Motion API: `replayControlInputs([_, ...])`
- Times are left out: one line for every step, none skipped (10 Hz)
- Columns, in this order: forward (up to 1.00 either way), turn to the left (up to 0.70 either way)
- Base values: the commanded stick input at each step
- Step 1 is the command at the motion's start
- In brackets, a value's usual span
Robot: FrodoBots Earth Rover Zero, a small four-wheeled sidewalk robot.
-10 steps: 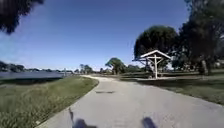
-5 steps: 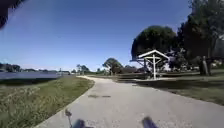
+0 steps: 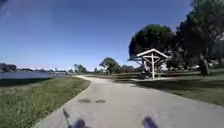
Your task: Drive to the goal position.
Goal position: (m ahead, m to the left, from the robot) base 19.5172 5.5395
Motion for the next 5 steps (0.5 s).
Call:
replayControlInputs([0.85,0.34])
replayControlInputs([0.85,0.34])
replayControlInputs([0.85,0.34])
replayControlInputs([0.85,0.15])
replayControlInputs([0.85,0.0])
